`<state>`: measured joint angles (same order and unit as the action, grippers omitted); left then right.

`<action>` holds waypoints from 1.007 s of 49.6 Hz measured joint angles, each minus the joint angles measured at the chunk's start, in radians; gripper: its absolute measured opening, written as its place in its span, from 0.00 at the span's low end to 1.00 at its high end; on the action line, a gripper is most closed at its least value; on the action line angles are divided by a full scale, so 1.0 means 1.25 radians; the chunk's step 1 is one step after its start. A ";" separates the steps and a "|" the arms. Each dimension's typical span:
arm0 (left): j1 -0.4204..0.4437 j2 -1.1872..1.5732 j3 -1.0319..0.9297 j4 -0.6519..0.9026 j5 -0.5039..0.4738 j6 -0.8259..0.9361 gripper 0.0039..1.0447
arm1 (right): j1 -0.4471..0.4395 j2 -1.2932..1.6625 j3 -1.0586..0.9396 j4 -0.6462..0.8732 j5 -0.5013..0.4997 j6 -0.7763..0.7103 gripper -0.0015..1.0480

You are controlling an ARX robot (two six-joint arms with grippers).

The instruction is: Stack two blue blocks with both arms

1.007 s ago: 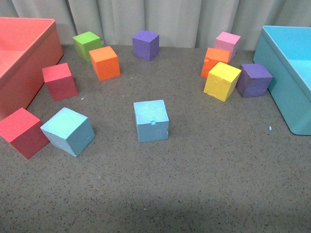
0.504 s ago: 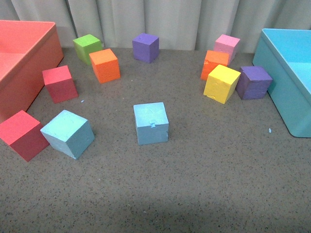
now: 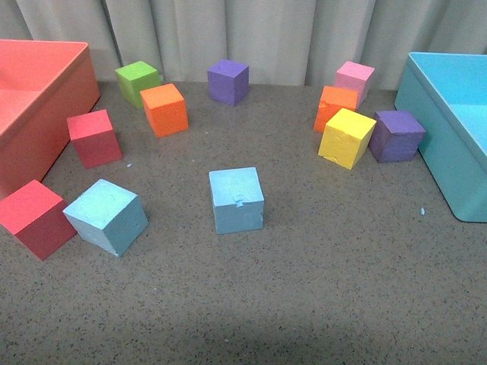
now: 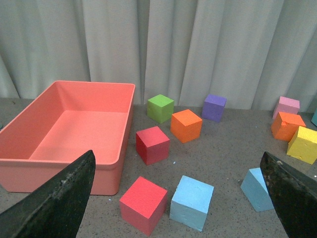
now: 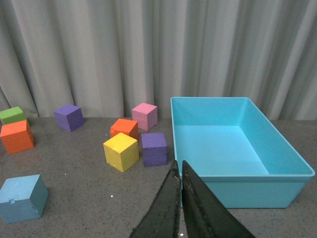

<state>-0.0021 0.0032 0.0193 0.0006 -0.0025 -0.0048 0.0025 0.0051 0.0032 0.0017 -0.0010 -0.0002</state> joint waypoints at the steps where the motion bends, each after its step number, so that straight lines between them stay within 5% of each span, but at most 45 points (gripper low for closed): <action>1: 0.000 0.000 0.000 0.000 0.000 0.000 0.94 | 0.000 0.000 0.000 0.000 0.000 0.000 0.09; 6: 0.000 0.000 0.000 0.000 0.000 0.000 0.94 | 0.000 -0.001 0.000 0.000 0.000 0.000 0.30; 27: 0.000 0.013 0.007 -0.026 0.002 -0.006 0.94 | 0.000 -0.001 0.000 0.000 0.000 0.000 0.91; 34: -0.011 0.183 0.085 -0.193 0.001 -0.027 0.94 | 0.000 -0.001 0.000 0.000 -0.001 0.000 0.90; 46: -0.078 0.688 0.233 0.081 0.010 -0.033 0.94 | 0.000 -0.001 0.000 0.000 0.000 0.000 0.91; 50: -0.097 0.839 0.292 0.100 0.091 -0.039 0.94 | 0.000 -0.001 0.000 0.000 0.000 0.000 0.91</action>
<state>-0.1230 1.0523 0.3840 0.1261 0.1108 -0.0532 0.0025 0.0036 0.0032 0.0013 -0.0013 0.0002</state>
